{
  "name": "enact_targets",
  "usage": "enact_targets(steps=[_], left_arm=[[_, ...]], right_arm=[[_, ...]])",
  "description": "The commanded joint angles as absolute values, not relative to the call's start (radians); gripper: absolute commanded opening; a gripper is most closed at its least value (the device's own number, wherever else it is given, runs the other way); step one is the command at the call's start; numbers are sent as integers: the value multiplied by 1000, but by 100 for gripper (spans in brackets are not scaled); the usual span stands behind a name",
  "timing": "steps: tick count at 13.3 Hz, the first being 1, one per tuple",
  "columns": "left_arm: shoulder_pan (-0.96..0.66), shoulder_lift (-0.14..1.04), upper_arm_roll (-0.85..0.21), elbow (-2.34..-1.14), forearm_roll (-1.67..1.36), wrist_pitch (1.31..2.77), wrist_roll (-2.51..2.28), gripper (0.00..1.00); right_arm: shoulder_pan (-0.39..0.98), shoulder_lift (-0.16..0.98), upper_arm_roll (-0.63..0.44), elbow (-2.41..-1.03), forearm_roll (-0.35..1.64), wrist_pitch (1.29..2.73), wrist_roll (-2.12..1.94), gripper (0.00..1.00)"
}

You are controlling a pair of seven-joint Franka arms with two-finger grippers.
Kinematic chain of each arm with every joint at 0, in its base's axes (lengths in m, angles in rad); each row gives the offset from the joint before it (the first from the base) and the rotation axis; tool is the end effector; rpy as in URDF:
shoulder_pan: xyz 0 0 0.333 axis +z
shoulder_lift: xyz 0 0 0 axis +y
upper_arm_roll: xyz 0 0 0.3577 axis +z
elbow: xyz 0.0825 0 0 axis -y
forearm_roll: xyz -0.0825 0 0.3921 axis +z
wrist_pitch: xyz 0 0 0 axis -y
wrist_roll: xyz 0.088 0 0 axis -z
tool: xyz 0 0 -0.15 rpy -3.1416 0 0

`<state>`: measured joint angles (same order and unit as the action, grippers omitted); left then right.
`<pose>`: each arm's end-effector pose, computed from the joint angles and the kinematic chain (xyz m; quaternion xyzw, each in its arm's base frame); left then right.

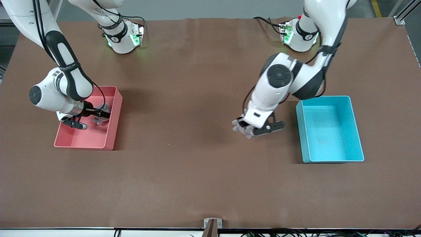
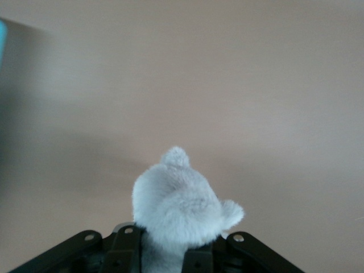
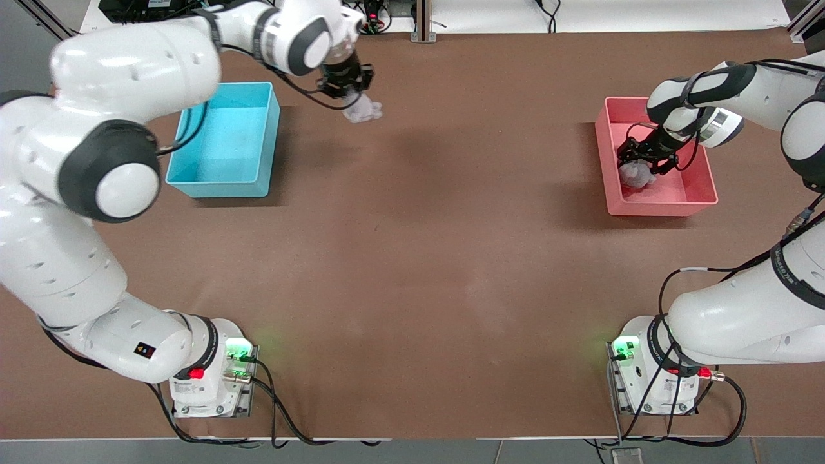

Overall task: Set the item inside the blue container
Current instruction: 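Carry the toy into the blue box and open the left gripper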

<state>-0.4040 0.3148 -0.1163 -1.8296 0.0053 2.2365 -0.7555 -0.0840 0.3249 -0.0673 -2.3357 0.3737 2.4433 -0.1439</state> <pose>0.5793 -0.3259 0.3641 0.9916 0.1193 0.0285 0.0406 0.4980 -0.0669 0.1718 -0.9776 0.1574 0.0899 0.1071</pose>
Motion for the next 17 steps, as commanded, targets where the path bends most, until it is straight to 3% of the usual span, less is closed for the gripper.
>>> enact_targets(steps=[1,6,13,17], left_arm=[[-272,132,-126,-2014,14,2180,-544,27],[-23,72,-126,-2083,14,2152,-189,27],[124,202,-121,-2085,49,2227,30,27],[146,271,-118,-2086,52,2244,84,30]], right_arm=[[-92,319,-63,-2353,399,2447,-169,76],[-92,319,-63,-2353,399,2439,-169,46],[-92,319,-63,-2352,399,2439,-167,4],[-92,318,-63,-2347,399,2434,-166,0]])
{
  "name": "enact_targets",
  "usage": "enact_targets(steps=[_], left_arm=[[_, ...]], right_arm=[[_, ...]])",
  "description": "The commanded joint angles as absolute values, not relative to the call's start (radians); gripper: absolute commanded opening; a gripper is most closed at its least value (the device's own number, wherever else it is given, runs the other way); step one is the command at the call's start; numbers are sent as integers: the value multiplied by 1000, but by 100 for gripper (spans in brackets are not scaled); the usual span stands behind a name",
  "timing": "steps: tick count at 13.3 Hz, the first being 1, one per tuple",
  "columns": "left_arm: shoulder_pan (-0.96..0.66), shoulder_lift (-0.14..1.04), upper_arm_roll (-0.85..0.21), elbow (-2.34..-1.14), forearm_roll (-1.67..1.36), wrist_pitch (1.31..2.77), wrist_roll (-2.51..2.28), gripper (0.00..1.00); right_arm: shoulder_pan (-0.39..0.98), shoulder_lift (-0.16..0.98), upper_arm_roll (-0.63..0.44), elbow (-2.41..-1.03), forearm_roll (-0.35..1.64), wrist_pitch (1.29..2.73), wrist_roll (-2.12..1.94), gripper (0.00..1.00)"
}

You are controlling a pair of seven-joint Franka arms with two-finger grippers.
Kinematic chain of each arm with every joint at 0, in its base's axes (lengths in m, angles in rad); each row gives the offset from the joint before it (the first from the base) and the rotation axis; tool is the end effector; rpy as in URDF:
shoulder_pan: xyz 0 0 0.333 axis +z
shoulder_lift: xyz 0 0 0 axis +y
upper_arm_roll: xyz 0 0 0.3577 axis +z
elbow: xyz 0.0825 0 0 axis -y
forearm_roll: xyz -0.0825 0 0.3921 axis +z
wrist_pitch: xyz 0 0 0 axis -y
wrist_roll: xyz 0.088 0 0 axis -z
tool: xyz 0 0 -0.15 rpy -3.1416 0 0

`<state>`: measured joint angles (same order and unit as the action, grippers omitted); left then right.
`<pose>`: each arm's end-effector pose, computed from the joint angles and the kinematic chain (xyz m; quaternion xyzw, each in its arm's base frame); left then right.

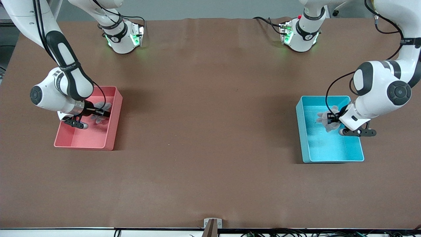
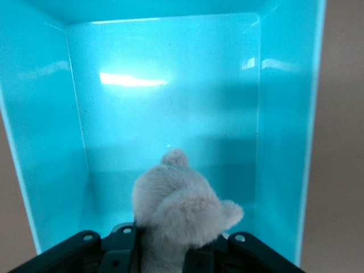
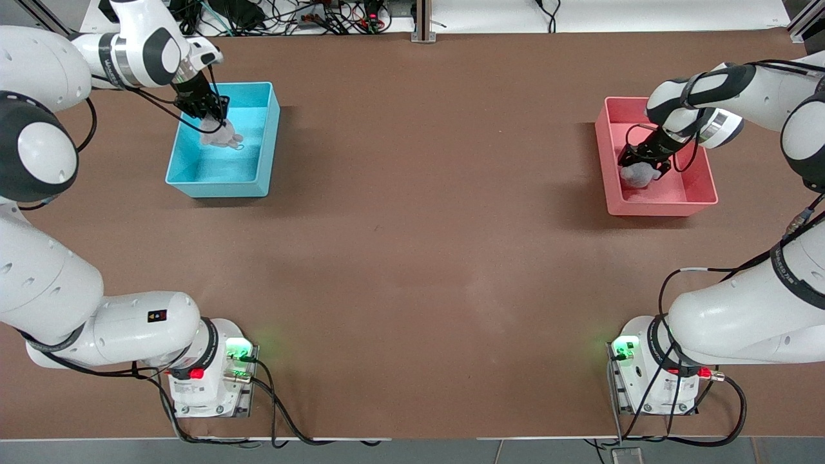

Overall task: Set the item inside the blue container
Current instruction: 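Carry the toy into the blue box and open the left gripper, then grasp the second plush toy with the right gripper and lift it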

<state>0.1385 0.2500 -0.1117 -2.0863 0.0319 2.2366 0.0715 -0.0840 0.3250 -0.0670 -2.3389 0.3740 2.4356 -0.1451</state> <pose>0.5807 0.0184 0.2898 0.9983 -0.0317 -0.0488 0.0042 0.4954 -0.0659 0.1704 -0.9771 0.1566 0.0952 0.1084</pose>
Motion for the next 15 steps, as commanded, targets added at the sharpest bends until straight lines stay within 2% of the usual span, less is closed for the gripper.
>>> enact_targets(steps=[1,6,9,10,11,12,13,15], left_arm=[[150,285,-118,-2086,52,2249,84,30],[172,345,-118,-2103,61,2276,87,32],[186,362,-121,-2103,87,2292,89,37],[186,364,-121,-2102,87,2296,89,45],[184,362,-123,-2100,87,2296,89,60],[183,357,-124,-2099,87,2296,87,87],[180,351,-124,-2097,87,2295,84,99],[175,335,-127,-2092,87,2286,71,100]], right_arm=[[-92,318,-64,-2344,399,2428,-167,0],[-92,313,-66,-2324,397,2402,-169,0],[-118,310,-80,-2203,368,2214,-169,0],[-130,310,-81,-2160,333,2160,-167,0],[-144,311,-80,-2113,293,2107,-160,0],[-150,311,-80,-2070,272,2059,-158,0],[-150,310,-81,-2025,265,2008,-156,0],[-149,310,-81,-1947,249,1915,-114,0]])
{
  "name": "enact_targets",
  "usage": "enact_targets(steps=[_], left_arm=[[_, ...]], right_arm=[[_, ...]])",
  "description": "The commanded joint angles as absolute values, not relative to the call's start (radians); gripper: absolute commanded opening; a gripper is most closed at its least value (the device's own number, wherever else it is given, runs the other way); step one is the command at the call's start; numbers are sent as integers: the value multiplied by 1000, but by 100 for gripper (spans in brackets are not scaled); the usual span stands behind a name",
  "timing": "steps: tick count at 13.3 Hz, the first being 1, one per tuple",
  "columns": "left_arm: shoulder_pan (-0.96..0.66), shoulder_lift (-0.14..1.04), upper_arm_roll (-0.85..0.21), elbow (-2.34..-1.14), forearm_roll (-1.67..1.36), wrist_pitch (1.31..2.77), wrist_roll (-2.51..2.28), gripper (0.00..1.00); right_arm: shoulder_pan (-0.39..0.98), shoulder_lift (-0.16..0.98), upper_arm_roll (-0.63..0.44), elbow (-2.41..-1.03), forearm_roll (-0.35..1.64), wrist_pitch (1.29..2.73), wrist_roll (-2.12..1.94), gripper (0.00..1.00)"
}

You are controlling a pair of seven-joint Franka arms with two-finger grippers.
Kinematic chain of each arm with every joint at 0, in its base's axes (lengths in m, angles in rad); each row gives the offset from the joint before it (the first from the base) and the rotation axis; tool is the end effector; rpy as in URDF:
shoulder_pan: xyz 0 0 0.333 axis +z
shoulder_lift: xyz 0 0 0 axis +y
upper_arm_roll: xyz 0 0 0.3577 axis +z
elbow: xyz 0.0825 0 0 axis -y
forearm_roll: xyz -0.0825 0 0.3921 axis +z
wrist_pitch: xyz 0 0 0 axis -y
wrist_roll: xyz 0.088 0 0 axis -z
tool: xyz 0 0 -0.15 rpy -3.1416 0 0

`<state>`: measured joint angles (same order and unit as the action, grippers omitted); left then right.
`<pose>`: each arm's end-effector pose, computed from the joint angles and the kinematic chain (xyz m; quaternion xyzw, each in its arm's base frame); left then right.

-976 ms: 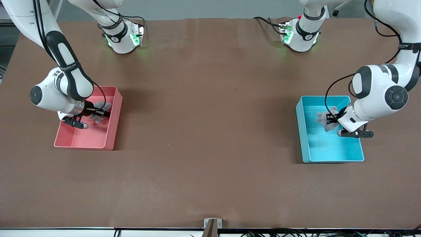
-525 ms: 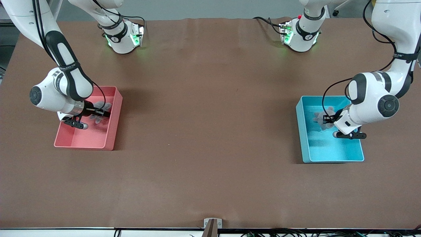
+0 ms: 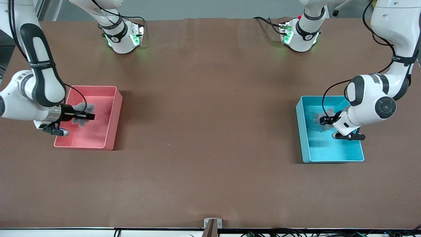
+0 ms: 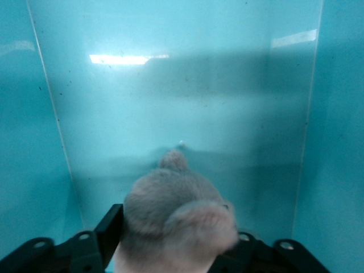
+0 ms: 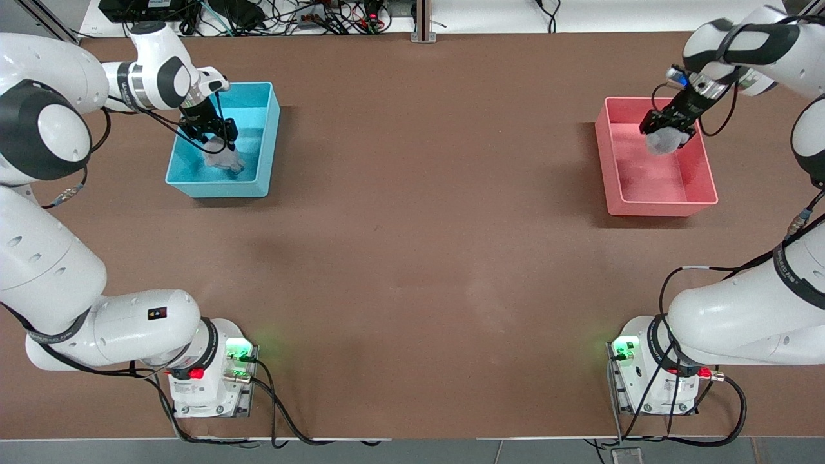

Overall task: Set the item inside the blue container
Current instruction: 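Grasp the second plush toy with the right gripper and lift it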

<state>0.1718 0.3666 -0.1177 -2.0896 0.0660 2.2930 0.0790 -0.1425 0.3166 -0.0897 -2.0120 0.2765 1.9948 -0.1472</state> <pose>0.5790 0.0349 0.2251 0.9962 -0.0340 -0.0797 0.0037 0.5591 -0.1032 0.2698 -0.9743 0.1183 0.1412 0.1294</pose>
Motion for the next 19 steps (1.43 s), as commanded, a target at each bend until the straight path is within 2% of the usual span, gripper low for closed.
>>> enact_targets(steps=[1,4,8,12,16,19], left_arm=[[173,324,-130,-2092,87,2284,69,100],[175,282,-155,-2088,86,2238,48,100],[175,195,-187,-2085,86,2154,32,100],[175,134,-279,-2042,74,2060,-24,100],[175,133,-422,-1953,72,1977,-234,100],[170,169,-524,-1905,71,1980,-406,100]], right_arm=[[-140,310,-78,-1913,233,1873,-53,0],[-53,301,-72,-1842,222,1770,166,0],[145,290,-67,-1815,248,1793,505,0],[387,307,-71,-1804,264,1997,844,0],[596,422,-74,-1793,207,2232,1122,0],[678,562,-72,-1663,69,2263,1339,0]])
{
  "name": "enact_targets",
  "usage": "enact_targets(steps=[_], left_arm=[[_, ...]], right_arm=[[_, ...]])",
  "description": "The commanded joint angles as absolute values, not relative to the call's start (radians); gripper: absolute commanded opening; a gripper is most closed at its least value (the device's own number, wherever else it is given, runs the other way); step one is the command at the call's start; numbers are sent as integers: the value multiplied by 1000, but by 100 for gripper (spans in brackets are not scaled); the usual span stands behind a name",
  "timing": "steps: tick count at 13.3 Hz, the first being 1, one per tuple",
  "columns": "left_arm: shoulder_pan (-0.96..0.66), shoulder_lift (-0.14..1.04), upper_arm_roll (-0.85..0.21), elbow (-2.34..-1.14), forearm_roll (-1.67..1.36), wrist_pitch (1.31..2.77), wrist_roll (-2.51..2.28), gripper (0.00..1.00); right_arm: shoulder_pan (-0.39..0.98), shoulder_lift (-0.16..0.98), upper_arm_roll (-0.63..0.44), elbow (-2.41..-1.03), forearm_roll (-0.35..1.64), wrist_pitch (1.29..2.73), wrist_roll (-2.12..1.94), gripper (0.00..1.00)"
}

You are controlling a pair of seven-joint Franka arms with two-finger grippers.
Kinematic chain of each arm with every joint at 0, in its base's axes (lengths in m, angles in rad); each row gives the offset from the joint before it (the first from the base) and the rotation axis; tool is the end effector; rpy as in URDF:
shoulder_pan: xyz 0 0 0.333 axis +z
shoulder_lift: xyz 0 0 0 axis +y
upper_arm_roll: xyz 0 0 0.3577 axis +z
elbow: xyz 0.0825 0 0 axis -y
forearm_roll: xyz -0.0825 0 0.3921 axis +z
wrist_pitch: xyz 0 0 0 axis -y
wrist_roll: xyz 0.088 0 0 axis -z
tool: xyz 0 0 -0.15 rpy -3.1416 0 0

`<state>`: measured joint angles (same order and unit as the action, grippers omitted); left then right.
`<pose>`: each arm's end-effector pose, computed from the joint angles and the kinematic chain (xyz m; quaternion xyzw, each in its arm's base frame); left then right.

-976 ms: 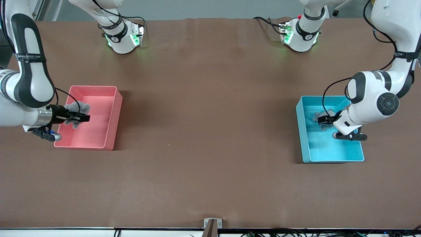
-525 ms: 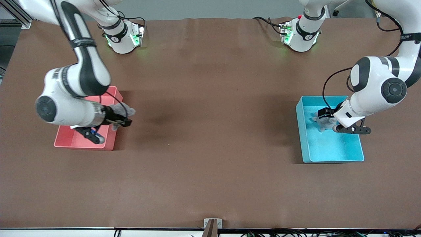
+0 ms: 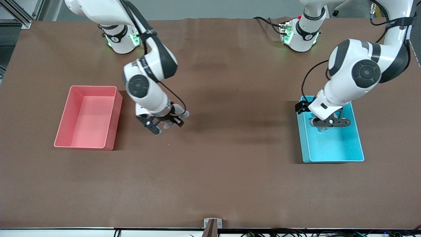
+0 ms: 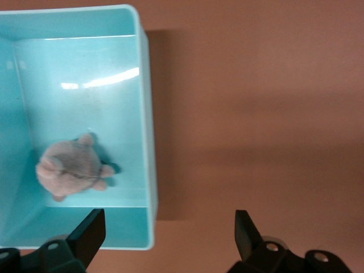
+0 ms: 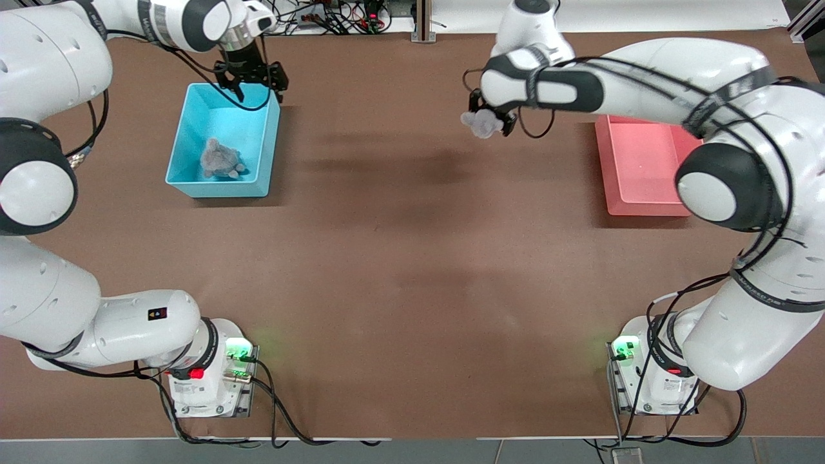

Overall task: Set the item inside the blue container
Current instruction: 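Carry the second toy with the right gripper and set it on the table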

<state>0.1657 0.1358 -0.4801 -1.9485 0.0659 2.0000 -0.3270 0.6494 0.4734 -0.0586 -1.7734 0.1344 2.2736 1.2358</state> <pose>0.5617 -0.1685 0.4072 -0.9994 0.0076 0.0329 0.0090 0.5639 0.3913 0.2859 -0.9345 0.3537 0.0219 0.0348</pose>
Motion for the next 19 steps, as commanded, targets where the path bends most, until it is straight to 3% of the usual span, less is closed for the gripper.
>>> enact_targets(steps=[1,7,11,12,14,15,16,19], left_arm=[[166,182,-550,-1893,71,1986,-449,100],[89,273,-563,-1792,86,1993,-586,100],[61,319,-563,-1737,87,1999,-592,100],[55,334,-561,-1720,87,1999,-594,100],[43,362,-560,-1700,89,1999,-617,100],[37,368,-558,-1694,90,2002,-623,100],[32,373,-558,-1694,95,2012,-624,100],[32,386,-561,-1689,140,2036,-681,100]], right_arm=[[699,610,-72,-1613,57,2263,1389,0],[762,725,-74,-1529,20,2301,1502,2],[779,776,-74,-1528,21,2365,1525,9],[779,784,-74,-1526,21,2368,1525,27],[778,792,-74,-1526,23,2385,1526,78],[773,792,-74,-1526,25,2385,1526,84],[770,790,-74,-1525,25,2387,1526,98],[755,781,-78,-1487,20,2372,1508,100]])
